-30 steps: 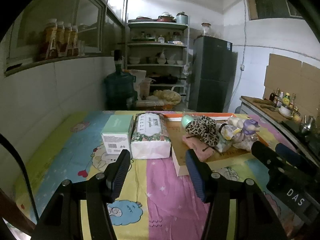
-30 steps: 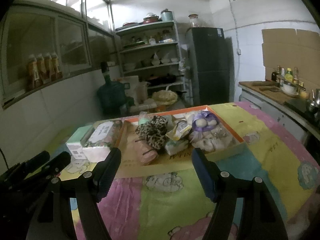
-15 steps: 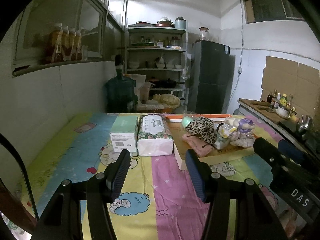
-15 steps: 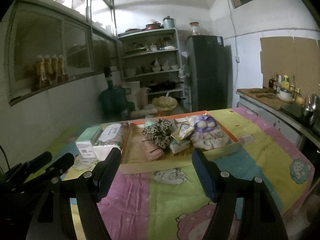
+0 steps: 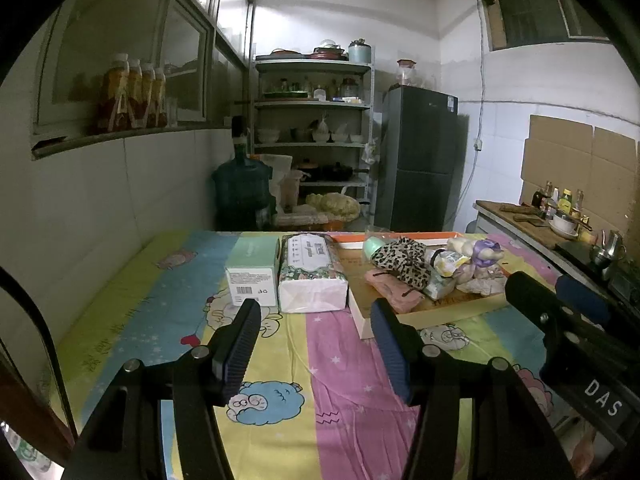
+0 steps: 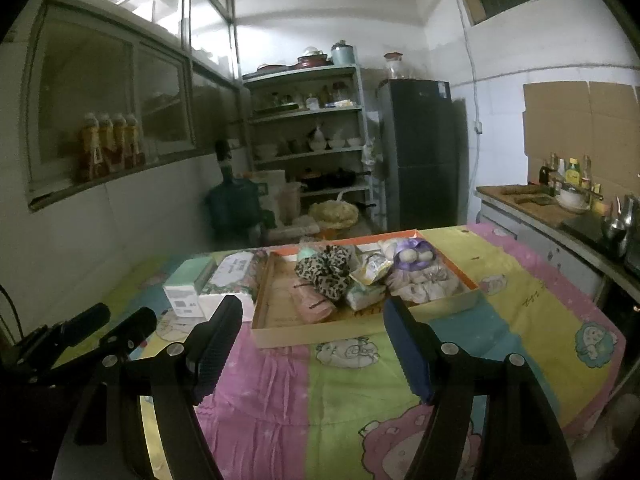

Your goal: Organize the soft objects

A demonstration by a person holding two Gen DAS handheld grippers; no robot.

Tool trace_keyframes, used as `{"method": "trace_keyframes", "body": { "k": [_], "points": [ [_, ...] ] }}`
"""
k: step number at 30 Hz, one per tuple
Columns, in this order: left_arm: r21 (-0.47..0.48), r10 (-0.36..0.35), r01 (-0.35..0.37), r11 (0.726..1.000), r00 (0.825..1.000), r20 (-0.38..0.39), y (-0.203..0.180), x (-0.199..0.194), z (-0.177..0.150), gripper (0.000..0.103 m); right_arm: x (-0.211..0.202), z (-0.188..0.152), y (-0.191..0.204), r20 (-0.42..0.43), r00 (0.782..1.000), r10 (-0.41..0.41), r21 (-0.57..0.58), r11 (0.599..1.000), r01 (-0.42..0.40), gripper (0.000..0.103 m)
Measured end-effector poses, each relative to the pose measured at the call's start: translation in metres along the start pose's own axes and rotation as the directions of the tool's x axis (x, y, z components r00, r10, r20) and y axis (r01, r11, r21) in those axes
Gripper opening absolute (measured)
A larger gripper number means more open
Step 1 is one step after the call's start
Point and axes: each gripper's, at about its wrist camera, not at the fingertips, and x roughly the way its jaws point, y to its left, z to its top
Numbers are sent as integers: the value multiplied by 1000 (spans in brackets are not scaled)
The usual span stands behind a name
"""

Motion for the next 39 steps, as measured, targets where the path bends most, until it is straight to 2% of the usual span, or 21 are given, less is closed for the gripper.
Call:
{"method": "trace_keyframes", "body": {
  "k": [39],
  "points": [
    [-5,-11,11,1000,1000,26,2,-11,7,57,-10,2,8,2,1000,13,-24,1000,-13,75]
  ]
}}
